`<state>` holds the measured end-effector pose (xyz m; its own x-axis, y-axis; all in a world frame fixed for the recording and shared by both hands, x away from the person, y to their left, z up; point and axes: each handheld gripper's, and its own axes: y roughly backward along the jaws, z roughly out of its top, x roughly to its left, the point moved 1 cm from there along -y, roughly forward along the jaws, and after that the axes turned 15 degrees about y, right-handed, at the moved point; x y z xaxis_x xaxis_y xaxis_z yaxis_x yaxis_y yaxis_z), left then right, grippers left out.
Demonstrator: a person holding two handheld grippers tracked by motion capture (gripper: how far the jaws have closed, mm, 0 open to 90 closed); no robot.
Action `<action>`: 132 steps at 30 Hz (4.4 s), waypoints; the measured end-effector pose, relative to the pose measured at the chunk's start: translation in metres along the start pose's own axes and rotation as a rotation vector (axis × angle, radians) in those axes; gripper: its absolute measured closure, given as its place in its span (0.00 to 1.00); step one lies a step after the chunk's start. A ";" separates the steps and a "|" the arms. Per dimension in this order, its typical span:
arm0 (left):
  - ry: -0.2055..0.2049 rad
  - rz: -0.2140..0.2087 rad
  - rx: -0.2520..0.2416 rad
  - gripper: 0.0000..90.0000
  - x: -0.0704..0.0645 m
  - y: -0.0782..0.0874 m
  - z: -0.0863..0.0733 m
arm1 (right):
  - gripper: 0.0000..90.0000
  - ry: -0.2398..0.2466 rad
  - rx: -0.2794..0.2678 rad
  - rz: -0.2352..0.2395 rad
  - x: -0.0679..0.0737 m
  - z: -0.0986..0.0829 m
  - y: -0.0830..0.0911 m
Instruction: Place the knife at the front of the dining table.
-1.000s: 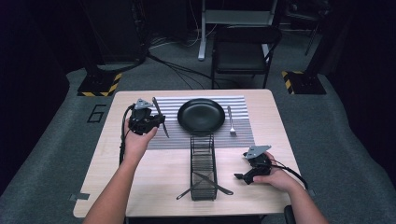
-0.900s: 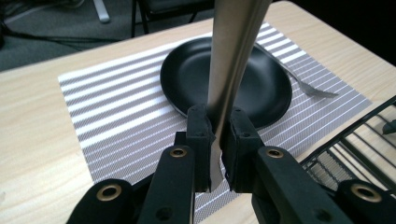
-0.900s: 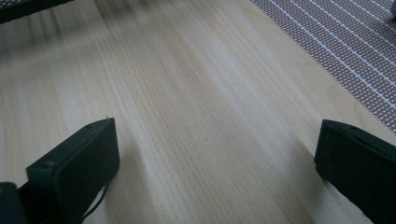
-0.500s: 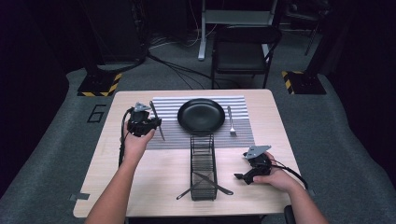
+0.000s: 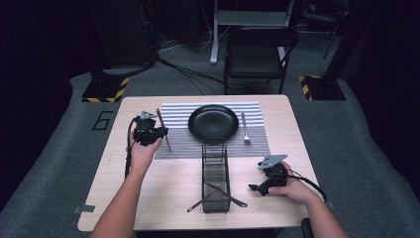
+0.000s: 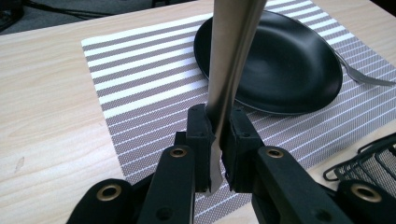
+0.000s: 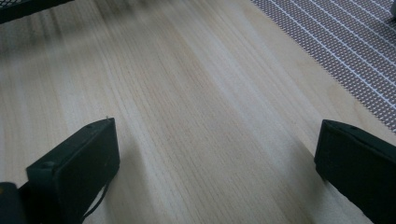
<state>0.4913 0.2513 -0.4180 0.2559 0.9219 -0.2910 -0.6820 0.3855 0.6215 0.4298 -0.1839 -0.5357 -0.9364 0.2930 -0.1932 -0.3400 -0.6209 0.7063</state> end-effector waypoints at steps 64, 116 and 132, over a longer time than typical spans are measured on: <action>0.326 0.100 -0.108 0.92 0.030 -0.107 0.007 | 0.00 -0.009 -0.002 -0.003 0.000 0.000 0.000; 0.328 0.247 -0.089 0.88 0.026 -0.159 -0.004 | 0.00 -0.009 -0.002 -0.003 0.000 0.000 0.000; 0.333 0.164 -0.086 0.69 0.031 -0.133 -0.004 | 0.00 -0.009 -0.002 -0.003 0.001 0.000 0.000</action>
<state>0.5871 0.2284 -0.5118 -0.0887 0.9024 -0.4217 -0.7542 0.2157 0.6202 0.4295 -0.1834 -0.5358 -0.9345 0.3017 -0.1891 -0.3432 -0.6216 0.7042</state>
